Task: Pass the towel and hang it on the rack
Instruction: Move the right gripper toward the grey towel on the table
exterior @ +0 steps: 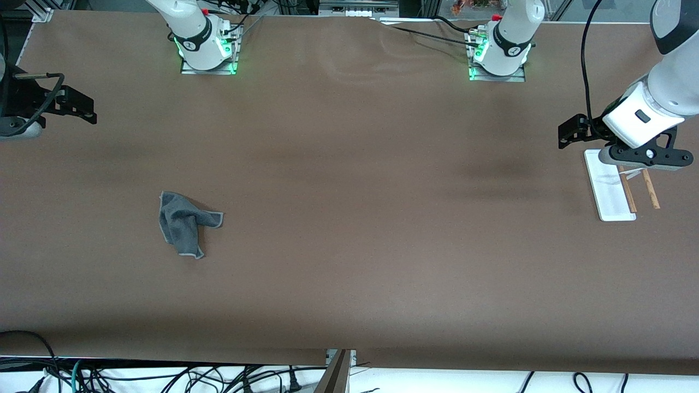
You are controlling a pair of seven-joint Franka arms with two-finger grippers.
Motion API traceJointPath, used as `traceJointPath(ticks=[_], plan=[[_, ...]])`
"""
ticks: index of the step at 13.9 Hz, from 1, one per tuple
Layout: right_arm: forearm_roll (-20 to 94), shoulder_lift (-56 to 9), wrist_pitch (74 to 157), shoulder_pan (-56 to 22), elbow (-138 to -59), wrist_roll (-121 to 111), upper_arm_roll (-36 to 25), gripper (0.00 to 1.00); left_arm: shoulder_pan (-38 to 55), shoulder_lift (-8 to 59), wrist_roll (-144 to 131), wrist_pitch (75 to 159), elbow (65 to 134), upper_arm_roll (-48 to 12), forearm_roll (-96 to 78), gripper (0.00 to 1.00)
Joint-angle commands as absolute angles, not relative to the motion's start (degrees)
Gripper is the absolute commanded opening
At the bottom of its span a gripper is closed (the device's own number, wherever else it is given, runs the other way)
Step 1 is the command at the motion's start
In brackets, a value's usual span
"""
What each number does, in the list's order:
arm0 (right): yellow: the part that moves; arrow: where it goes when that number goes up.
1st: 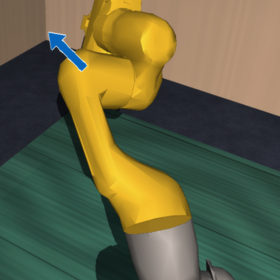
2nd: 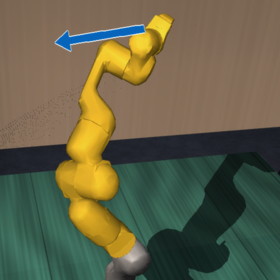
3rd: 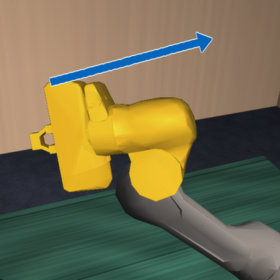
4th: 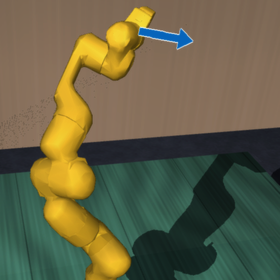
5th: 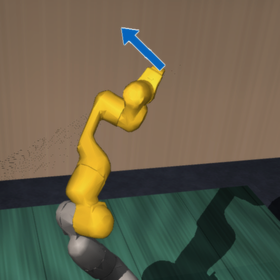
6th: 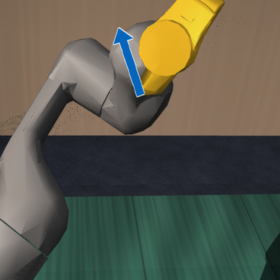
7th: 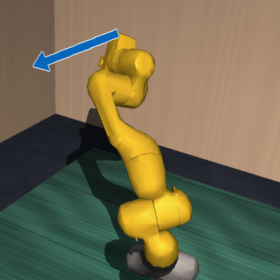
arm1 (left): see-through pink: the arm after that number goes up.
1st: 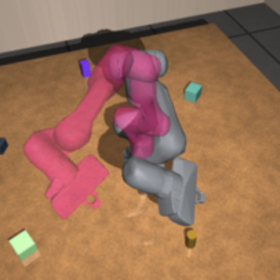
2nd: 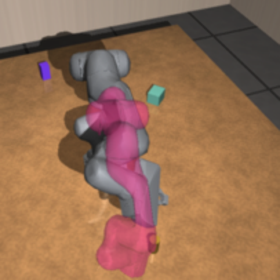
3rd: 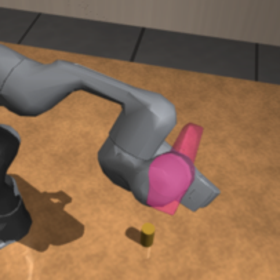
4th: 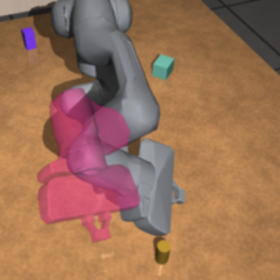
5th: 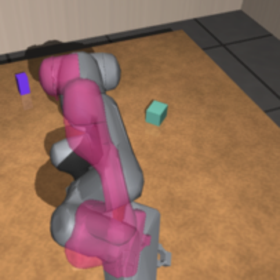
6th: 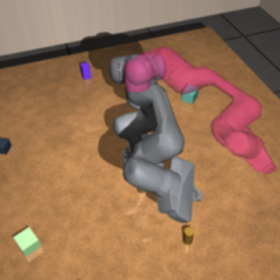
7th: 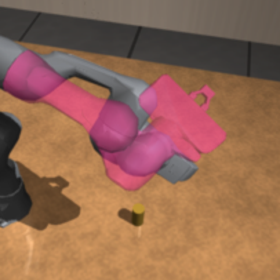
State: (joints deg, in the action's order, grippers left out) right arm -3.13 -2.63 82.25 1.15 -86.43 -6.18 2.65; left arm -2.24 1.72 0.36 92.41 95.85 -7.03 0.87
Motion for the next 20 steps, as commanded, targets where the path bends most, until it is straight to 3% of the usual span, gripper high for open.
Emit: traceJointPath(ticks=[1,10,20], plan=[[-3.2,-3.2,82.0,1.8,-85.1,-5.9,3.3,1.00,-2.9,0.7,1.8,92.5,96.7,-7.2,-0.5,1.00],[-2.8,-6.1,86.1,1.9,-85.0,-5.8,3.2,1.00,-2.9,0.7,1.8,92.5,96.6,-7.2,-0.5,1.00],[-3.0,-20.7,102.1,1.5,-85.1,-5.7,3.4,1.00,-2.9,0.7,1.8,92.5,96.6,-7.2,-0.5,1.00]])
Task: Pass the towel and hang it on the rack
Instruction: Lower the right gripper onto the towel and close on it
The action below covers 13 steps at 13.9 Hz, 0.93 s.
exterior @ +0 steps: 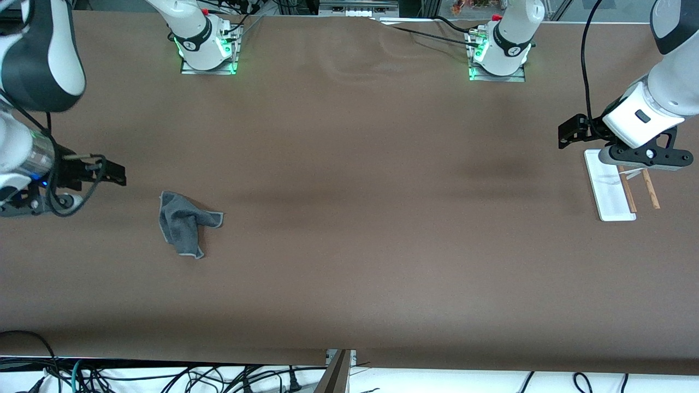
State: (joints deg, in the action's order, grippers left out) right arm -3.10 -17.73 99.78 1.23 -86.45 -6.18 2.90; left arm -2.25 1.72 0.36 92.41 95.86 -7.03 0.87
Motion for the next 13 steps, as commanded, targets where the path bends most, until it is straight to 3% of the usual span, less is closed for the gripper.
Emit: traceJointPath(ticks=[1,5,13], plan=[[-3.2,-22.6,104.8,0.8,-85.2,-5.7,3.5,1.00,-2.9,0.7,1.8,92.5,96.6,-7.3,-0.5,1.00],[-2.9,-30.0,113.1,-0.6,-85.2,-5.4,3.5,1.00,-2.9,0.9,1.8,92.5,96.2,-7.3,-0.5,1.00],[-3.1,-38.3,128.9,-2.4,-85.2,-5.7,3.5,1.00,-2.9,0.9,1.8,92.5,96.2,-7.3,-0.5,1.00]])
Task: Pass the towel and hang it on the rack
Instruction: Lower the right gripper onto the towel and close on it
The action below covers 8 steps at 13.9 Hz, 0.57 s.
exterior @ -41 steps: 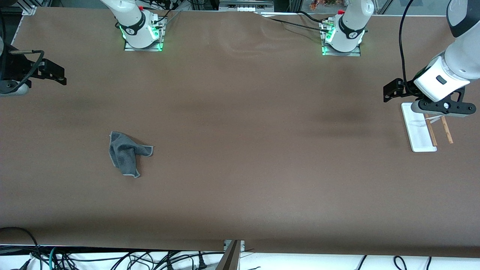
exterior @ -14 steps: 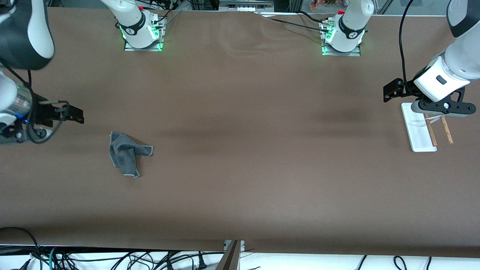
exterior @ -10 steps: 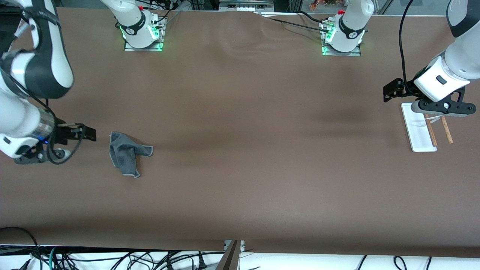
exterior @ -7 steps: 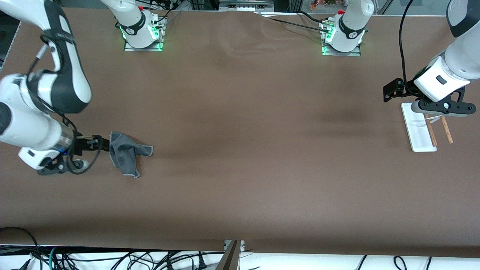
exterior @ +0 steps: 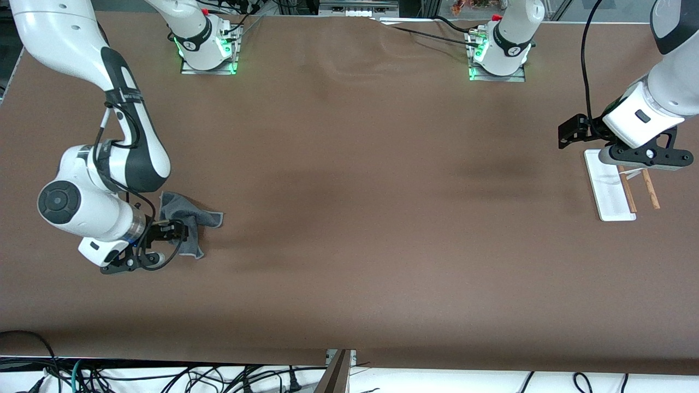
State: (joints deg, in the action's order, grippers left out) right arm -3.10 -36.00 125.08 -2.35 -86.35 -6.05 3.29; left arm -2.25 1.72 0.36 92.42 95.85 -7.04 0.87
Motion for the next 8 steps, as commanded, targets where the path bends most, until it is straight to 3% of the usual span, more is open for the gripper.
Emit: traceJointPath(ticks=[1,8], plan=[[-3.0,-39.5,132.0,-2.1,-85.3,-5.7,3.5,1.00,-2.9,0.9,1.8,92.5,96.2,-7.3,-0.5,1.00],[-3.1,-44.9,141.8,-3.6,-85.6,-6.2,3.5,1.00,-2.9,0.9,1.8,92.5,96.3,-7.3,-0.5,1.00]])
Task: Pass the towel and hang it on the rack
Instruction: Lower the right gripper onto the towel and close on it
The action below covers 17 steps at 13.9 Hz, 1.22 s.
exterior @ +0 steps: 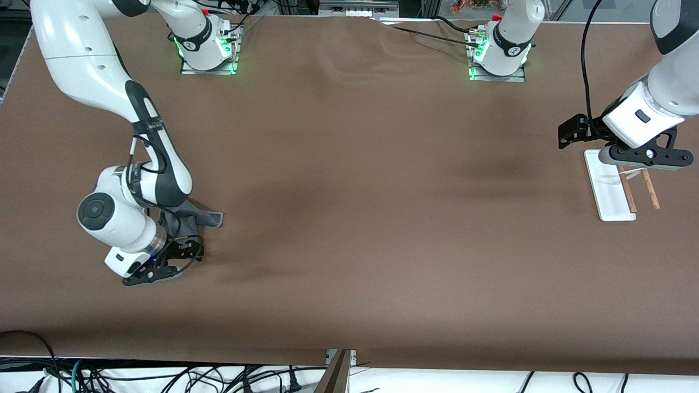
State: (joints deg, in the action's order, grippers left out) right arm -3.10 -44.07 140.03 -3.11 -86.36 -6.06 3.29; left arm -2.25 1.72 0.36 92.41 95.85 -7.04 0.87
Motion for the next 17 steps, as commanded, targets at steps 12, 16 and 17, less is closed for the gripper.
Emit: traceJointPath(ticks=[12,16,17], plan=[[-2.9,-46.8,142.3,-4.2,-87.9,-7.8,3.8,1.00,-2.9,0.9,1.8,92.5,96.2,-7.3,-0.5,1.00],[-2.9,-46.3,137.6,-4.1,-87.6,-7.8,3.9,1.00,-2.9,0.9,1.8,92.5,96.3,-7.3,-0.5,1.00],[-2.9,-46.1,136.2,-4.0,-87.6,-7.8,3.9,1.00,-2.9,0.9,1.8,92.5,96.3,-7.3,-0.5,1.00]])
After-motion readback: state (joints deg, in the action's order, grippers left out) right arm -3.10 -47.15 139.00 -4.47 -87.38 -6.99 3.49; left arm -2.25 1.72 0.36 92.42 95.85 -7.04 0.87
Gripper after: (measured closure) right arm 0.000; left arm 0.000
